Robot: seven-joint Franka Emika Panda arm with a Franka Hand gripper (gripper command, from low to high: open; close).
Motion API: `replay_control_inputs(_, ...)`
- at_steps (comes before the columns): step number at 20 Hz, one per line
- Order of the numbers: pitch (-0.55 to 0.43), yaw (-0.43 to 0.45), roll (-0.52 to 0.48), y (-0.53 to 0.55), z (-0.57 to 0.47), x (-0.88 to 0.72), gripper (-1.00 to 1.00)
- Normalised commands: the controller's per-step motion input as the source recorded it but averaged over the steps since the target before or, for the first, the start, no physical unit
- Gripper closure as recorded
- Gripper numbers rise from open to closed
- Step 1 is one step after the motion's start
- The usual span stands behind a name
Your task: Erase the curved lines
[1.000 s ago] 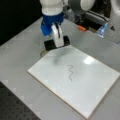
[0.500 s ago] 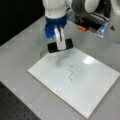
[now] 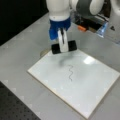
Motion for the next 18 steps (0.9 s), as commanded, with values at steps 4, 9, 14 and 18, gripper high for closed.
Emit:
replay_control_inputs(4,-0.294,-0.162,-0.035,0.22,-0.3,-0.32,1.0)
replay_control_inputs(9,-0.307,-0.181,-0.018,0.22,-0.26,-0.27,1.0)
replay_control_inputs(14,-0.278,-0.198,0.046,0.2,-0.19,-0.24,1.0)
replay_control_inputs(18,-0.279,-0.206,0.119,0.17,-0.19,-0.21,1.0)
